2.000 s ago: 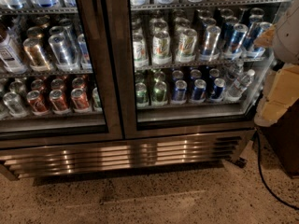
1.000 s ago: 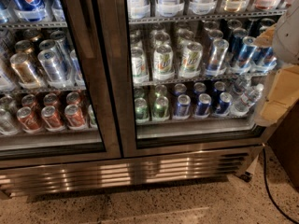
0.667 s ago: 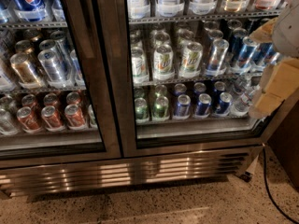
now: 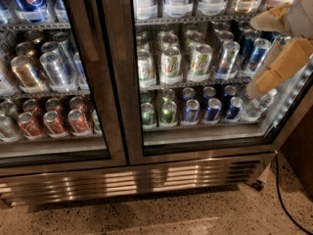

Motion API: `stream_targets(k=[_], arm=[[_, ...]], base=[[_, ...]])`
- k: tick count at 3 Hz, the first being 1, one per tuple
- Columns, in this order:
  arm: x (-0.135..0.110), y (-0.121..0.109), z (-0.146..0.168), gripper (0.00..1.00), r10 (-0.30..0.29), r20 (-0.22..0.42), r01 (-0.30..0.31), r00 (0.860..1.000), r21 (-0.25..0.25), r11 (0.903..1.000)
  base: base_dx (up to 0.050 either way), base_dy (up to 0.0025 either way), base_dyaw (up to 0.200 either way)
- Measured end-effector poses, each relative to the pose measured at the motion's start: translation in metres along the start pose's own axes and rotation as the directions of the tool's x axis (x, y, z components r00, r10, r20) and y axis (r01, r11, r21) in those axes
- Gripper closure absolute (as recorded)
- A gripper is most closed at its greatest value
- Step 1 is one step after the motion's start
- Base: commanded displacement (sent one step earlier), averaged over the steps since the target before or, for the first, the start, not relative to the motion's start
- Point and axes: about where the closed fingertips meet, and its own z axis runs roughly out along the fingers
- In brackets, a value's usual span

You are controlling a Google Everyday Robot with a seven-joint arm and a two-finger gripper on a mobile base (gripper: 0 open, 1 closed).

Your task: Open right fridge door

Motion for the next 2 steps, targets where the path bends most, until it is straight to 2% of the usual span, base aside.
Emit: stream_targets(k=[1, 2], arm=[[-0.026, -0.011, 0.008, 0.0, 0.034, 0.189, -0.025, 0.981, -0.052, 0.9983], [-0.057, -0.012, 0.021, 0.0, 0.085, 0.375, -0.031, 0.923, -0.148, 0.9885]], base=[[0.0, 0.0, 0.0], [0.0, 0.0, 0.0]])
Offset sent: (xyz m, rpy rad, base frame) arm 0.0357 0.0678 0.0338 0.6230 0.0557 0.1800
